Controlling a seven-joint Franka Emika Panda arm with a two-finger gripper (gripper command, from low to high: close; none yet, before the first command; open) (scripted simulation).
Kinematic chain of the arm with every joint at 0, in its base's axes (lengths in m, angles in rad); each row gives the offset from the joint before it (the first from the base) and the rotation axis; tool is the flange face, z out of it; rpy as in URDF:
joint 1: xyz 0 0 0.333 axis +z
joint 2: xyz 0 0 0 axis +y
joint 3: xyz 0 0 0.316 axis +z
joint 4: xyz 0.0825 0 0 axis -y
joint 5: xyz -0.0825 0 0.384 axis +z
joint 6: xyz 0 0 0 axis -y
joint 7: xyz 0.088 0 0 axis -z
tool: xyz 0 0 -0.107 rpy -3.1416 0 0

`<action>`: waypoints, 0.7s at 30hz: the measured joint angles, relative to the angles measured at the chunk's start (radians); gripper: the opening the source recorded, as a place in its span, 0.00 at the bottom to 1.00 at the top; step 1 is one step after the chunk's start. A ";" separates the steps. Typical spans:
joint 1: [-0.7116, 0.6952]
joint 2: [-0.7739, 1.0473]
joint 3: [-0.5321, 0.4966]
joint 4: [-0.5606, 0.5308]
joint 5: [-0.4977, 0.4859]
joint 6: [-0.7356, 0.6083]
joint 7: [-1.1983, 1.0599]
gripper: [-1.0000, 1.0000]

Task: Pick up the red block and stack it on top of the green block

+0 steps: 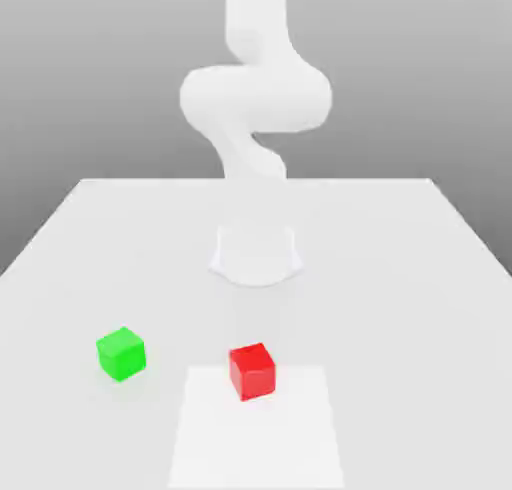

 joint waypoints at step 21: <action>0.071 0.792 -0.077 -0.529 0.039 0.601 -0.391 0.50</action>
